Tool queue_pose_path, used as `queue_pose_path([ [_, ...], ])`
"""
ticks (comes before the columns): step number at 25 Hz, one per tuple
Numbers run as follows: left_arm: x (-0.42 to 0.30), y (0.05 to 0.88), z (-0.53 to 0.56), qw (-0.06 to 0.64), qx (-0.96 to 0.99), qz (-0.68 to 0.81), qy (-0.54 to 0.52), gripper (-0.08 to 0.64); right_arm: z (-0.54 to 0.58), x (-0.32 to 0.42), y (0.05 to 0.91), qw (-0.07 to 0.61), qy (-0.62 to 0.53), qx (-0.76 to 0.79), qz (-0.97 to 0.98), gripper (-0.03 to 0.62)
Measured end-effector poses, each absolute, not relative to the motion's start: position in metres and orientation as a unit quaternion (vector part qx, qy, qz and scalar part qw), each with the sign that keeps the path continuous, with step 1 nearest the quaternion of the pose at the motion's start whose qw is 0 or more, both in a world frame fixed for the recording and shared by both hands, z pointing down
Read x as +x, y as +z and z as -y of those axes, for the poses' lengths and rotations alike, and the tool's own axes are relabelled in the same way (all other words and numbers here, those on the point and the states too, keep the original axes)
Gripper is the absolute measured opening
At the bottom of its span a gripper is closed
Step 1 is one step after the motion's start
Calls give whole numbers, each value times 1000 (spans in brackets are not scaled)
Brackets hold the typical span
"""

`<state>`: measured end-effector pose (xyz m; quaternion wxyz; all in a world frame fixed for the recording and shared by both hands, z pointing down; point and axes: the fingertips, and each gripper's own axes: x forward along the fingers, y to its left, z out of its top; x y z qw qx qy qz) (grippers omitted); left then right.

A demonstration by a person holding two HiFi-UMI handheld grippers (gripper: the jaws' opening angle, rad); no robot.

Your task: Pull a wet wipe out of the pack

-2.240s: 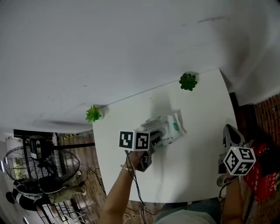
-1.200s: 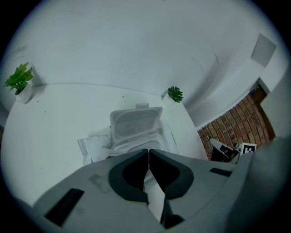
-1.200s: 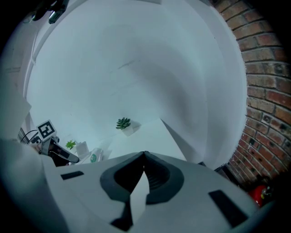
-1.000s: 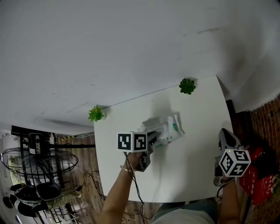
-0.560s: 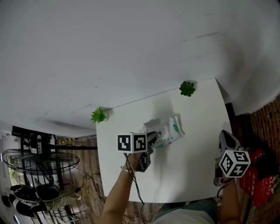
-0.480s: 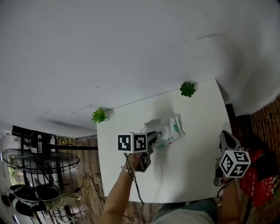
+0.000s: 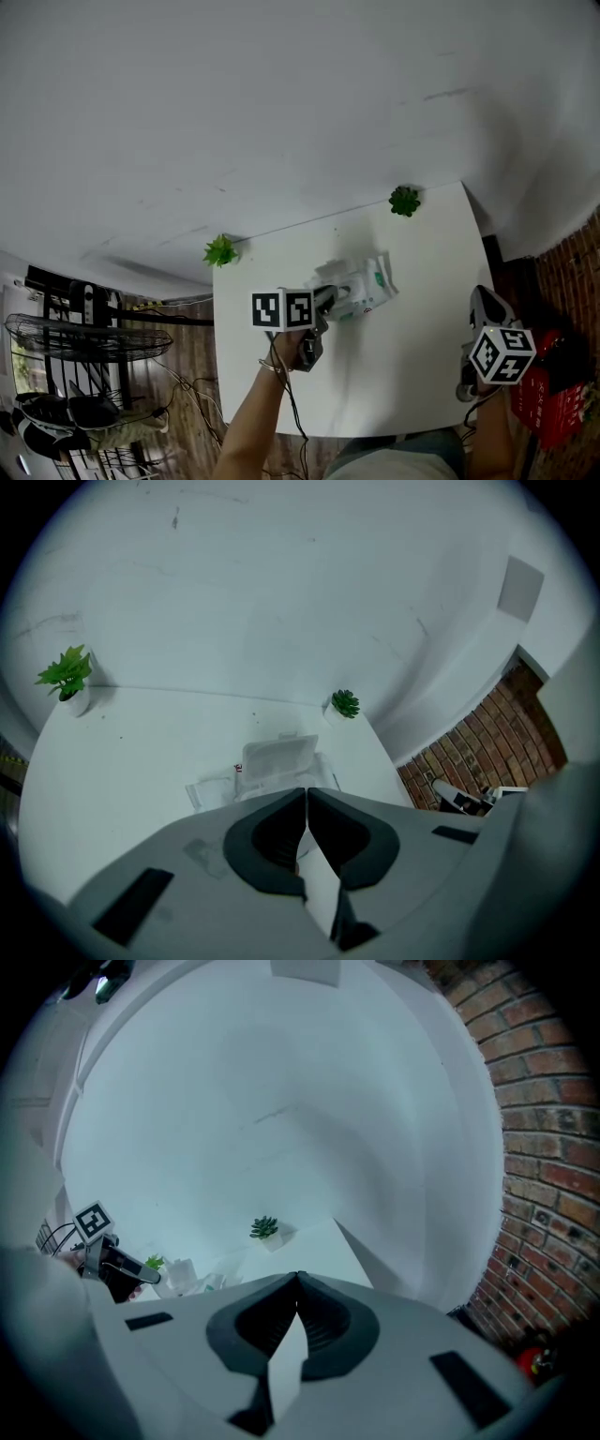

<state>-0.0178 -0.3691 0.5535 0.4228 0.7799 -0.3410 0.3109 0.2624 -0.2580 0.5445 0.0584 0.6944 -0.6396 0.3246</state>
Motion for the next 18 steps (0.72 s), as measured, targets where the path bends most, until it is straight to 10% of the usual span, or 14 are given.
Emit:
queue_pose_path([
  [18, -19, 501, 361, 396, 811, 355, 243, 18, 239, 245, 510, 45, 295, 692, 657, 2],
])
